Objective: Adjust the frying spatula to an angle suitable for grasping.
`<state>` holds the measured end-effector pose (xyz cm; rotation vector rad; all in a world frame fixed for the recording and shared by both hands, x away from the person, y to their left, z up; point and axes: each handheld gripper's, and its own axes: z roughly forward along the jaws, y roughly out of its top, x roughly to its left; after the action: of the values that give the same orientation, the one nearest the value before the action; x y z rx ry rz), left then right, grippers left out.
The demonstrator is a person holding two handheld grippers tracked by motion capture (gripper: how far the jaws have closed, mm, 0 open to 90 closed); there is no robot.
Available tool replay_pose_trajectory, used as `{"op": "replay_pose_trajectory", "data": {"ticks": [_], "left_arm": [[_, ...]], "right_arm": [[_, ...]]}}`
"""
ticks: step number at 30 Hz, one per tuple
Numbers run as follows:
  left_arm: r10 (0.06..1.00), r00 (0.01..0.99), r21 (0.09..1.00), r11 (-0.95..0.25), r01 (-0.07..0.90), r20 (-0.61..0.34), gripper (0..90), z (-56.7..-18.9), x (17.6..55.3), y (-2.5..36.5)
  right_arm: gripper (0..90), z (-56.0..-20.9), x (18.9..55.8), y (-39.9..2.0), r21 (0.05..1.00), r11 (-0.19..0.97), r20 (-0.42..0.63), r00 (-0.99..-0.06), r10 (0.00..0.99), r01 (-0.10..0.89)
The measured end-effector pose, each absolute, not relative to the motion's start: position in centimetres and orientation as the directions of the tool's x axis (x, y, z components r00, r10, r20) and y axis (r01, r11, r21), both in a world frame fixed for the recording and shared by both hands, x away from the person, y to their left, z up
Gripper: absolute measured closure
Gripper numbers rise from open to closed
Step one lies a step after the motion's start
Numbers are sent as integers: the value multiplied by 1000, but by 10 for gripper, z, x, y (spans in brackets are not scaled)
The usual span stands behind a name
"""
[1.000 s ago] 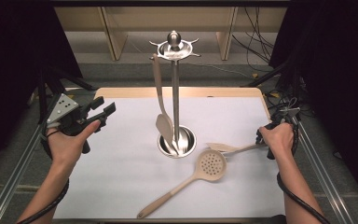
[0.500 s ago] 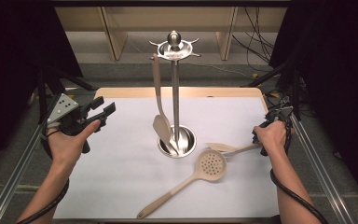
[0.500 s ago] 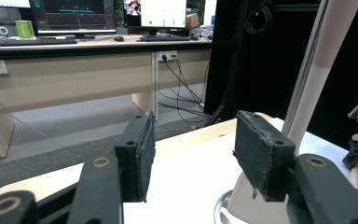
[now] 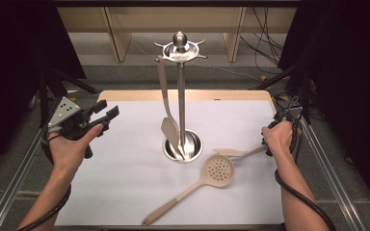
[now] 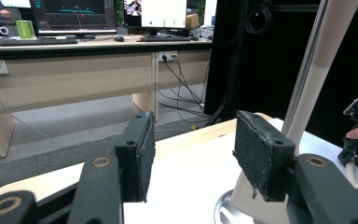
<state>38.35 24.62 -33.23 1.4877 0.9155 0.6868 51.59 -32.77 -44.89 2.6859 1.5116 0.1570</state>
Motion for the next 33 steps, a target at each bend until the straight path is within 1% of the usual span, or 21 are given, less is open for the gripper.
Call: {"op": "replay_pose_trajectory", "data": {"ticks": [1,3,4,5,6,10,12,15,18,19,20,21,23,24,25,27,29,32,33], "left_arm": [[852,515,988,9,156,-89,471,-333,384,246],[852,515,988,9,157,-90,471,-333,384,246],[852,516,988,9,157,-90,471,-333,383,246],[852,517,988,8,156,-89,471,-333,383,246],[852,517,988,8,155,-88,472,-333,383,246],[854,513,988,12,156,-91,472,-332,383,247],[854,513,988,12,155,-91,472,-332,383,248],[854,513,988,12,153,-90,472,-332,382,248],[854,512,988,12,153,-90,471,-332,383,249],[854,512,988,12,153,-90,472,-332,383,248],[854,512,988,12,153,-90,471,-332,383,248],[855,511,988,12,154,-90,472,-332,383,248],[854,512,988,13,154,-91,471,-332,383,248],[854,513,988,13,153,-91,472,-332,383,248],[853,513,988,13,153,-91,472,-332,382,248],[853,514,988,11,155,-90,471,-332,382,248],[854,513,988,11,154,-90,471,-332,382,248],[852,517,988,9,154,-89,472,-333,382,246],[851,517,988,9,154,-88,471,-332,382,246]], "right_arm": [[592,-449,518,-327,104,-534,73,529,846,839],[604,-448,520,-328,83,-530,69,526,848,844],[612,-449,520,-328,110,-532,83,526,847,839],[616,-449,522,-326,115,-566,107,557,824,816],[619,-449,522,-326,113,-567,101,558,824,816],[640,-448,522,-326,143,-548,116,535,837,824],[653,-450,522,-326,175,-546,131,531,837,819],[685,-449,522,-326,204,-531,135,514,847,822],[749,-445,522,-323,226,-542,158,518,841,810],[769,-444,522,-323,235,-537,175,508,843,810],[771,-444,522,-324,244,-528,204,490,848,813],[771,-441,522,-323,229,-530,212,489,846,817],[772,-438,521,-321,250,-514,207,473,856,821],[773,-438,521,-320,275,-511,222,464,858,814],[773,-437,520,-320,275,-496,216,449,867,824],[774,-431,520,-318,247,-518,244,465,851,819],[775,-427,518,-317,258,-506,262,444,857,823],[776,-419,516,-317,304,-479,285,401,870,824],[776,-416,516,-317,330,-459,292,373,881,825]]}}
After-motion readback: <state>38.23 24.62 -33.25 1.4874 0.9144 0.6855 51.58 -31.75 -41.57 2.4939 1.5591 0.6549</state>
